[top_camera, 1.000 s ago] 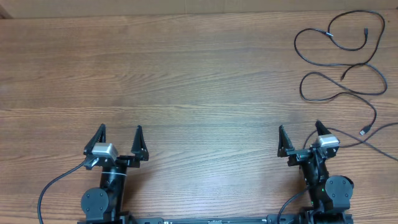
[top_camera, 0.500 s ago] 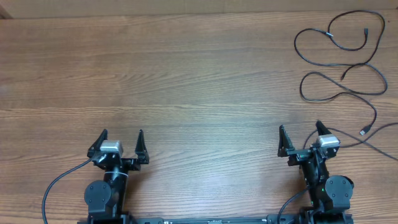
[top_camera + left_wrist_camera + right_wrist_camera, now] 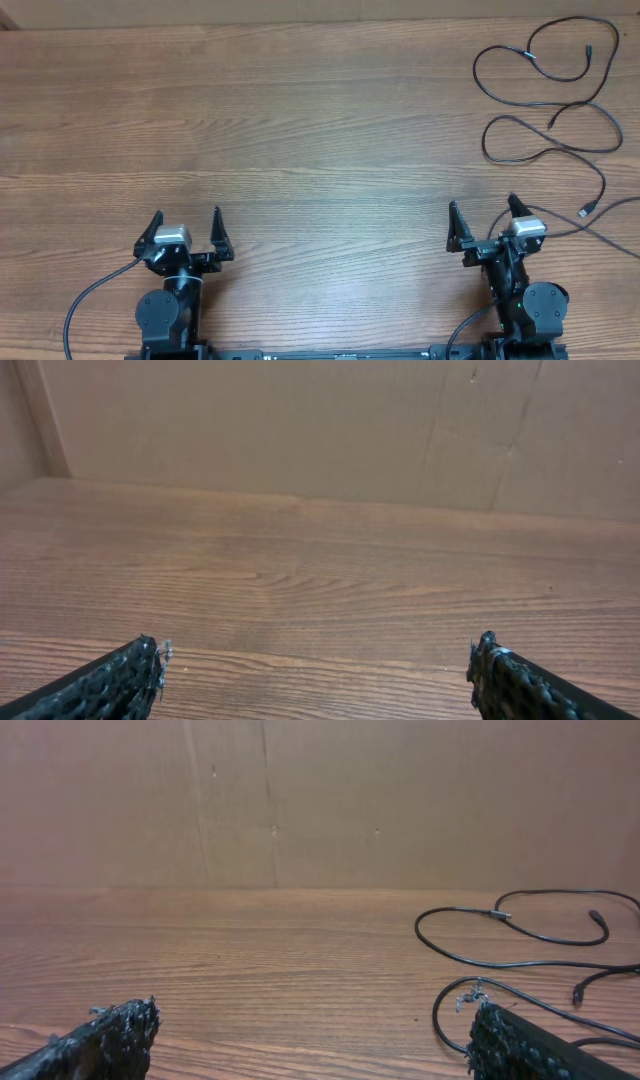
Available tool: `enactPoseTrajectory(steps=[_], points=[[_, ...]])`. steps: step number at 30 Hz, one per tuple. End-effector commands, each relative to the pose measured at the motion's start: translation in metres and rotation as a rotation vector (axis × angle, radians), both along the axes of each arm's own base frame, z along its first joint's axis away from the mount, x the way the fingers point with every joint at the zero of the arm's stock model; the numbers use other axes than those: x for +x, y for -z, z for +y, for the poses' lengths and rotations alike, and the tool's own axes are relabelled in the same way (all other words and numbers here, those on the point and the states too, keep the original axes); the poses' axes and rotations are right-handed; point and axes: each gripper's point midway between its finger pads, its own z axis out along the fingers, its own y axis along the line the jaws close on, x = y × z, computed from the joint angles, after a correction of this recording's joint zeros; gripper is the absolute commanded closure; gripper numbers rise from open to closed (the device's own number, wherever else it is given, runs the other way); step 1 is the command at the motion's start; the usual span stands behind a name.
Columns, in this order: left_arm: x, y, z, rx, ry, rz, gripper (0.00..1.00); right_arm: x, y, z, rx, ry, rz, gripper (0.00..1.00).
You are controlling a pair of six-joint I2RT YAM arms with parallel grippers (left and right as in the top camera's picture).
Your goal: Untangle cables
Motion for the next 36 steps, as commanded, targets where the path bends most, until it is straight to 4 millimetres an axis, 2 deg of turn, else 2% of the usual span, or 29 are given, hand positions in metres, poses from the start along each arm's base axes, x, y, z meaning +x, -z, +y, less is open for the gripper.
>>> enactPoseTrajectory(steps=[1,36], points=[[-0.0004,0.0008,0.0015,0.024,-0.005,-0.001,0.0,0.0,0.0019,0.0003,-0.004,0.0,-0.004,0.0],[-0.0003,0.0004,0.0009,0.058,0.001,-0.001,0.0,0.0,0.002,0.0003,-0.004,0.0,-0.004,0.0]])
